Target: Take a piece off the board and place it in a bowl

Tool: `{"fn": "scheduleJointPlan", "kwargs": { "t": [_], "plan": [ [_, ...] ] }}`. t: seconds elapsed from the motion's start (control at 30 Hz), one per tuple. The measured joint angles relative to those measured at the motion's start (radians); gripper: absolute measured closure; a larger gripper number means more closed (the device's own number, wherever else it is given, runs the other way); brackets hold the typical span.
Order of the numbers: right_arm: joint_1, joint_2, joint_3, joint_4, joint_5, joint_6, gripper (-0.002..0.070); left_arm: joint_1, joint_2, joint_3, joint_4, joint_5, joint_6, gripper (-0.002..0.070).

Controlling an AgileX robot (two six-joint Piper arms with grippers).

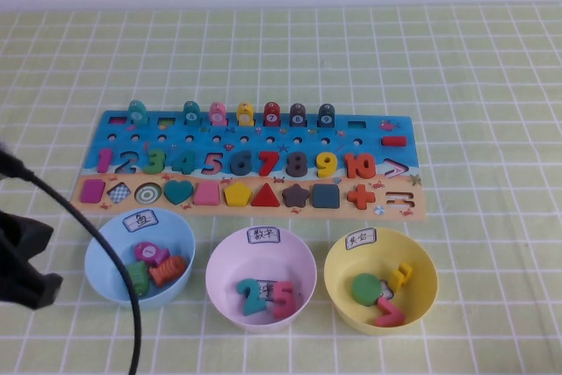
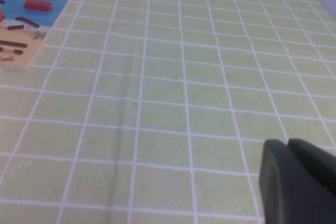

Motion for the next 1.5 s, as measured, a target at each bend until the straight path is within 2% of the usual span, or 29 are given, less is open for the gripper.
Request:
{"fn": "scheduleJointPlan", "kwargs": {
  "t": [0.17, 0.47, 1.5],
  "plan": [
    [0.0, 0.0, 0.0, 0.0, 0.0, 0.0, 0.0694, 0.0, 0.159, -0.108, 0.099, 0.09, -0.032, 0.0682],
    [0.0, 0.0, 0.0, 0.0, 0.0, 0.0, 0.0694, 0.0, 0.289, -0.141, 0.105, 0.11, -0.078, 0.0683],
    [0.0, 0.0, 0.0, 0.0, 0.0, 0.0, 0.0694, 0.0, 0.306, -0.141, 0.105, 0.137, -0.126, 0.0682]
  ]
}}
